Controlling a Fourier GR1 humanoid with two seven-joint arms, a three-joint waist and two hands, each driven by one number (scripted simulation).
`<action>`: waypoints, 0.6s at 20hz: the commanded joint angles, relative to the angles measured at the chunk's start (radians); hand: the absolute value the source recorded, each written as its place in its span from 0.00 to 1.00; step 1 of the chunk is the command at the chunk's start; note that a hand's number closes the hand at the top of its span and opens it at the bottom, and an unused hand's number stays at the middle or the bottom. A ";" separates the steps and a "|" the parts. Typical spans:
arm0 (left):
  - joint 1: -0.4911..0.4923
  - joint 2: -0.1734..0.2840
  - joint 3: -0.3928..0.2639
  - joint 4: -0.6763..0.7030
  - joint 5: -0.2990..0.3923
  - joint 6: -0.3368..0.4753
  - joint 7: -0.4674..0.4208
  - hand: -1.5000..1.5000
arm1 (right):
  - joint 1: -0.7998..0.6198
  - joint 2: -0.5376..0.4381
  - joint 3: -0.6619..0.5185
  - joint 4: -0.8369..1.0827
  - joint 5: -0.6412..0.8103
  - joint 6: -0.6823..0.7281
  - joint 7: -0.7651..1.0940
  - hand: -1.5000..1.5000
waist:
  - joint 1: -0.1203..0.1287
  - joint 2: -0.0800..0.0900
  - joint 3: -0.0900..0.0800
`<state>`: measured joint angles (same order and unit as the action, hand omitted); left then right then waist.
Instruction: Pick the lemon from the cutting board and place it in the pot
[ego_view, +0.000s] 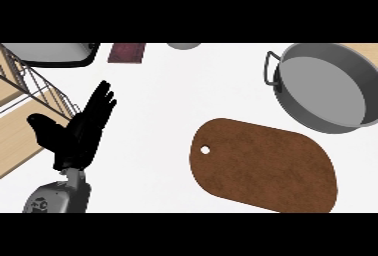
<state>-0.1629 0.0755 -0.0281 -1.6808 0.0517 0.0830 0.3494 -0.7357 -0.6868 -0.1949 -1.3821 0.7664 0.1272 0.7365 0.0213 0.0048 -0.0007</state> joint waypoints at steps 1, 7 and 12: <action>0.000 0.012 -0.013 -0.102 -0.021 0.023 0.086 0.50 | -0.082 0.027 0.013 0.223 0.044 -0.081 -0.079 1.00 | 0.007 0.000 0.001; -0.002 -0.007 0.005 0.019 0.006 -0.014 -0.015 0.50 | -0.134 0.043 0.044 0.442 0.081 -0.124 -0.222 1.00 | -0.006 0.002 0.001; 0.027 0.002 0.003 -0.038 0.003 -0.013 0.002 0.50 | -0.200 0.130 -0.093 0.623 -0.030 -0.198 -0.179 0.00 | 0.012 0.006 0.002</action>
<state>-0.1230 0.0821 -0.0246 -1.7262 0.0598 0.0657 0.3546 -0.8871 -0.6106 -0.2314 -0.8754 0.7769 -0.0254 0.5326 0.0275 0.0080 0.0005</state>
